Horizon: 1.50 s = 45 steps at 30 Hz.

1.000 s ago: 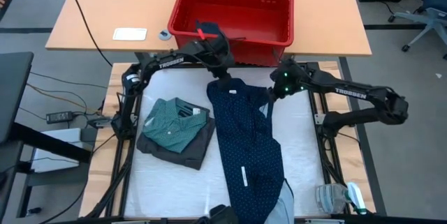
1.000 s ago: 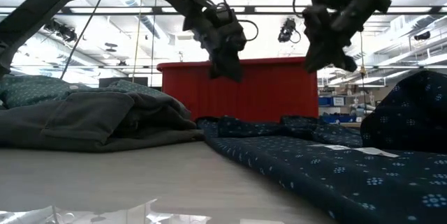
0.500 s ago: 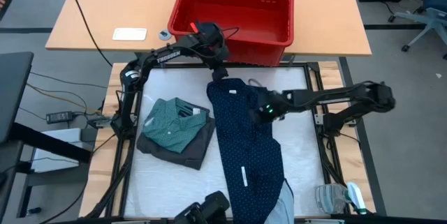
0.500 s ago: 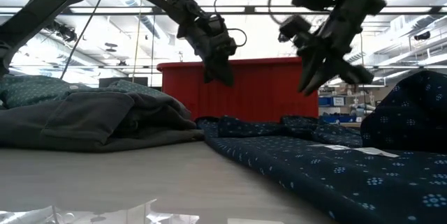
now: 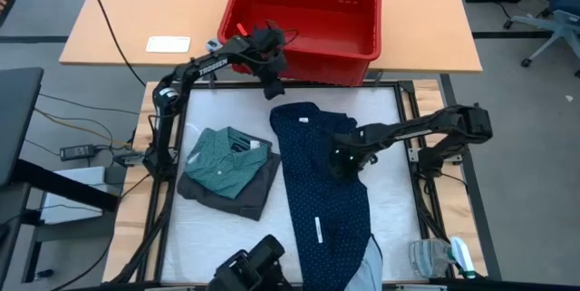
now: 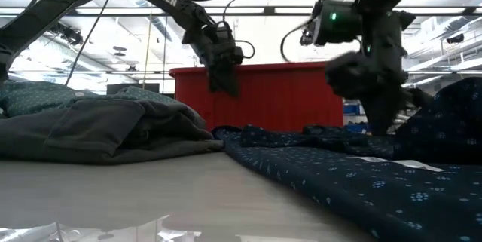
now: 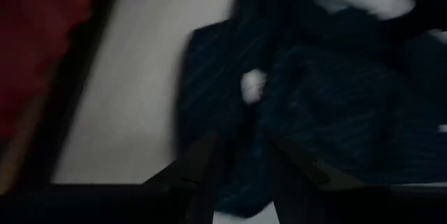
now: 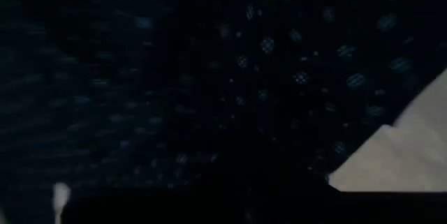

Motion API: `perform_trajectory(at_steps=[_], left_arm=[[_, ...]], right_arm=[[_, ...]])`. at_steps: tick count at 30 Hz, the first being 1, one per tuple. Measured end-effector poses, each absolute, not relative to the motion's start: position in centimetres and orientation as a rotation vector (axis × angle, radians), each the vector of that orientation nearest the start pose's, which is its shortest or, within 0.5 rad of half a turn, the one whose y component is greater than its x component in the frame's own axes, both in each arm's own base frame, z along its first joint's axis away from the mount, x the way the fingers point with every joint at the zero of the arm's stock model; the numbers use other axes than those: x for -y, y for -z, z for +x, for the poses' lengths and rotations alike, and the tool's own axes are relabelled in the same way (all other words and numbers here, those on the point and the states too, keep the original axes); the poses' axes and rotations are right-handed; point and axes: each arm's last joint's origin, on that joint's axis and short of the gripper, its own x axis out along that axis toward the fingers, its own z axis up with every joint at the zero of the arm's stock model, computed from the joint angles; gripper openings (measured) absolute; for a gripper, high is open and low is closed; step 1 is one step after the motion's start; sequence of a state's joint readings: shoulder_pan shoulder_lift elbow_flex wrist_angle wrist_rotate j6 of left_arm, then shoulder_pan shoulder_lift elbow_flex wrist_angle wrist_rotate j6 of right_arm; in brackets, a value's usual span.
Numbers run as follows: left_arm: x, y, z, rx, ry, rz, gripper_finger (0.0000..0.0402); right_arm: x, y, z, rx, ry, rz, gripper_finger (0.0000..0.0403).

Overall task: Fold laundry
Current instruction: Fold the dark blue polo

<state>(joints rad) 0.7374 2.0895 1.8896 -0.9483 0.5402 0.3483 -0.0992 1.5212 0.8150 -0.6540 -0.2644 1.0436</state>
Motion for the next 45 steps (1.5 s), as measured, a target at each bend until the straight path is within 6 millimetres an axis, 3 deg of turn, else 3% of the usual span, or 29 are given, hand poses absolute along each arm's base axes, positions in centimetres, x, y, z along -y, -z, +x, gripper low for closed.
perform_trajectory(at_steps=[4, 8, 14, 21, 27, 32, 38, 42, 45], left_arm=[[-27.1, -26.3, 35.8, -0.807, 0.102, -0.335, 0.0114], [-24.6, -26.0, 39.8, -0.689, 0.176, -0.235, 0.0114], [-22.1, -21.9, 44.9, -0.63, 0.198, -0.254, 0.0132], [-21.4, -18.3, 46.8, -0.665, 0.142, -0.273, 0.0199], [-20.1, -15.9, 47.9, -0.696, 0.169, -0.272, 0.0206], [-19.7, -15.9, 48.3, -0.713, 0.06, -0.186, 0.0165], [-19.6, -16.0, 48.5, -0.703, 0.027, -0.177, 0.0021], [-19.8, -15.8, 48.2, -0.732, 0.012, -0.222, 0.0004], [-20.2, -16.7, 47.4, -0.818, -0.003, -0.276, 0.0003]], right_arm=[[2.4, -18.8, 24.4, -1.172, 0.531, 1.121, 0.0017], [2.7, -21.5, 22.6, -1.034, 0.595, 1.118, 0.004], [1.8, -24.3, 19.2, -0.96, 0.679, 1.188, 0.0084], [-0.4, -26.1, 16.9, -0.877, 0.697, 1.3, 0.0113], [-1.5, -26.2, 16.5, -0.868, 0.712, 1.317, 0.0114], [-2.0, -26.0, 16.8, -0.89, 0.719, 1.325, 0.0111], [-3.2, -25.5, 17.7, -0.919, 0.679, 1.289, 0.0089], [-4.5, -24.8, 18.3, -0.964, 0.668, 1.263, 0.0059], [-5.9, -24.4, 18.7, -0.995, 0.633, 1.24, 0.0034]])
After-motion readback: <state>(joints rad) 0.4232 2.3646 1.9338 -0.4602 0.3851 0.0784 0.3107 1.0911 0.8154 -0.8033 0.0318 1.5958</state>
